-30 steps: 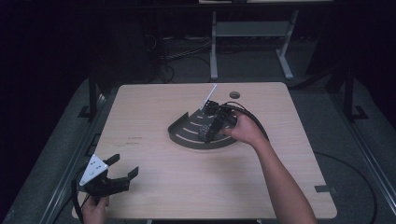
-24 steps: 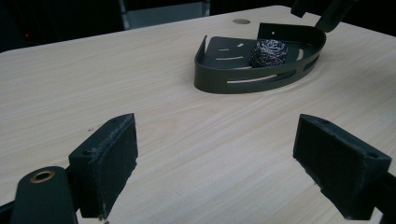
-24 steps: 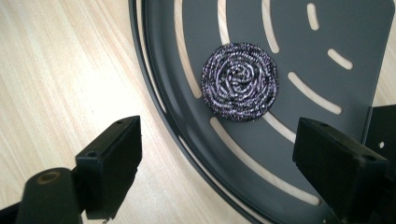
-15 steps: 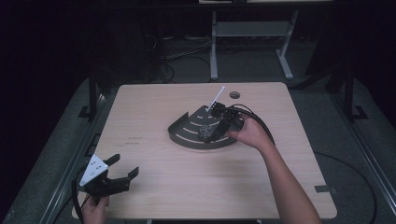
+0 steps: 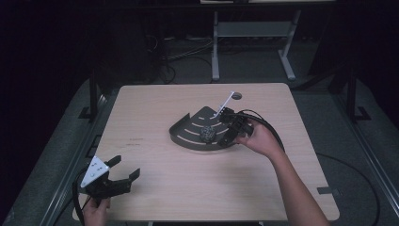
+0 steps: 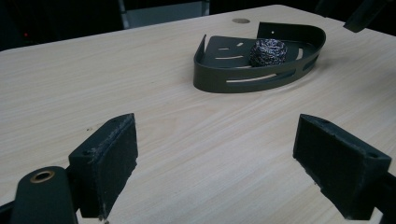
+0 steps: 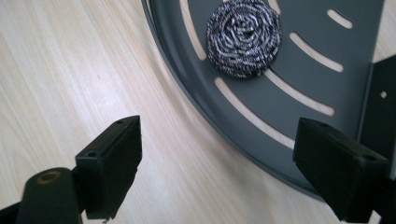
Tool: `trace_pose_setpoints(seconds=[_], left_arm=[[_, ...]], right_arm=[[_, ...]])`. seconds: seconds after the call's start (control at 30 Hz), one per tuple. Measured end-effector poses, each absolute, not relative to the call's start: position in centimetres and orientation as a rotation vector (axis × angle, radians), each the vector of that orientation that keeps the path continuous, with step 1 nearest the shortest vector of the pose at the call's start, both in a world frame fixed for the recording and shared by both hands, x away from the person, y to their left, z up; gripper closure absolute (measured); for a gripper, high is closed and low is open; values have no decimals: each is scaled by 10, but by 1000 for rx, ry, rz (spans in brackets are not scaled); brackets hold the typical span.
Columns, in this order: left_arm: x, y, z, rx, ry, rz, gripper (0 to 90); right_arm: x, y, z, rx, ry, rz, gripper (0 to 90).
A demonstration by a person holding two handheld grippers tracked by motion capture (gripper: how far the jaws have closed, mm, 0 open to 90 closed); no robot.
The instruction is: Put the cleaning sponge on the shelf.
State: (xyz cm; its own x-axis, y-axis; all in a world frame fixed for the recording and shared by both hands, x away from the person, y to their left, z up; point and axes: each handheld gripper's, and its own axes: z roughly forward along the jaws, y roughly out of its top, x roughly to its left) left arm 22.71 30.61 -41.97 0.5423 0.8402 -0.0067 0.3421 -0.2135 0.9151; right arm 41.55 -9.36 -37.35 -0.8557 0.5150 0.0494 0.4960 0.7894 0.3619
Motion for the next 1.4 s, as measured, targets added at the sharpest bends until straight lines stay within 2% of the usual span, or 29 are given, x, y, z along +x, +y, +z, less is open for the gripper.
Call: trace_pose_setpoints(seconds=[0.97, 1.4], left_arm=[[226, 308, -420, 1793, 984, 632, 133], [226, 307, -419, 1797, 981, 640, 133]], right_arm=[[387, -134, -385, 870, 2890, 603, 154], [373, -157, -401, 916, 2886, 578, 154]])
